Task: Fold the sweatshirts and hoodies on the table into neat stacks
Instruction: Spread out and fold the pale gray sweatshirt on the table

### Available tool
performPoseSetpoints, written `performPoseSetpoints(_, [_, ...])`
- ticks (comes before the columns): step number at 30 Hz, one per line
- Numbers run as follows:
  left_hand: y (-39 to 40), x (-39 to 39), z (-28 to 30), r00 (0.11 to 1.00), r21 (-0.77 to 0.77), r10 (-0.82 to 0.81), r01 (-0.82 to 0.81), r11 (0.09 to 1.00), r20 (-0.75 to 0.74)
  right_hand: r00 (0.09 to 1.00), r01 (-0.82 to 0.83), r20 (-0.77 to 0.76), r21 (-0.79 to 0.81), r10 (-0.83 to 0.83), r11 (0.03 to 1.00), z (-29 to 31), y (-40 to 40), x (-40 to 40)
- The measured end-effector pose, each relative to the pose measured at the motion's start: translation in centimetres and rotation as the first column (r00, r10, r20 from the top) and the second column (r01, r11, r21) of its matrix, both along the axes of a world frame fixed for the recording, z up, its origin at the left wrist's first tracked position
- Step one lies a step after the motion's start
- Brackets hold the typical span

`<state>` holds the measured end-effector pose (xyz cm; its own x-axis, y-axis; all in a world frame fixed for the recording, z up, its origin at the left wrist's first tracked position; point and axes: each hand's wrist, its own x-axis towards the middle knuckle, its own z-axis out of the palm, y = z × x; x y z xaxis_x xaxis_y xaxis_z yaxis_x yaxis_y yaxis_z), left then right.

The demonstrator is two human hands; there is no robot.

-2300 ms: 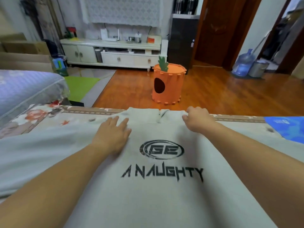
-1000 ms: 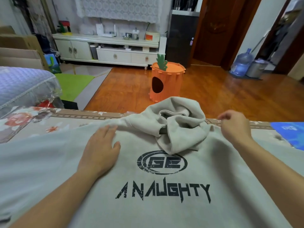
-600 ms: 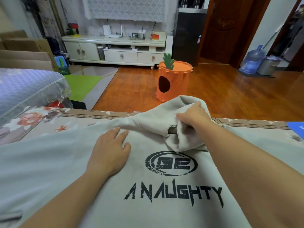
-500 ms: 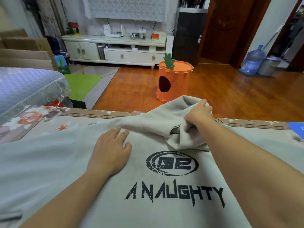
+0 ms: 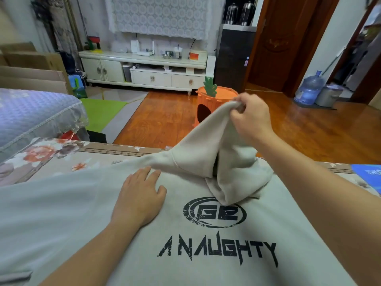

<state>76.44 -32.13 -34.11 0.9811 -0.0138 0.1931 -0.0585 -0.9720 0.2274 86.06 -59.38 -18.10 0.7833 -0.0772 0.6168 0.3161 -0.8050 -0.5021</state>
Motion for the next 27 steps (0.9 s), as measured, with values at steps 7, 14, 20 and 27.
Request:
performPoseSetpoints(7, [-1.6,-2.9,2.7,0.984,-0.139,0.002,0.022,0.990,0.176,0.936,-0.324,0.064,-0.229,0.346,0.918,5.1,2.2,-7.9])
performPoseSetpoints(14, [-9.9,-3.5,14.1,0.964,-0.437,-0.107,0.207,0.875,0.244,0.930,-0.360,0.040,-0.079,0.364,0.929,5.8,2.0,-11.5])
performPoseSetpoints(20, [-9.3,-2.8,20.2,0.954,-0.448,-0.008,0.149,0.881,0.301,0.986,0.110,-0.089,-0.277,-0.139,0.955,0.2,2.2,-11.0])
performPoseSetpoints(27, [-4.7,-2.8,19.0,0.897,-0.178,0.089,-0.012,0.984,0.432,0.897,0.441,0.181,-0.336,-0.403,0.832,5.4,-4.7,-9.7])
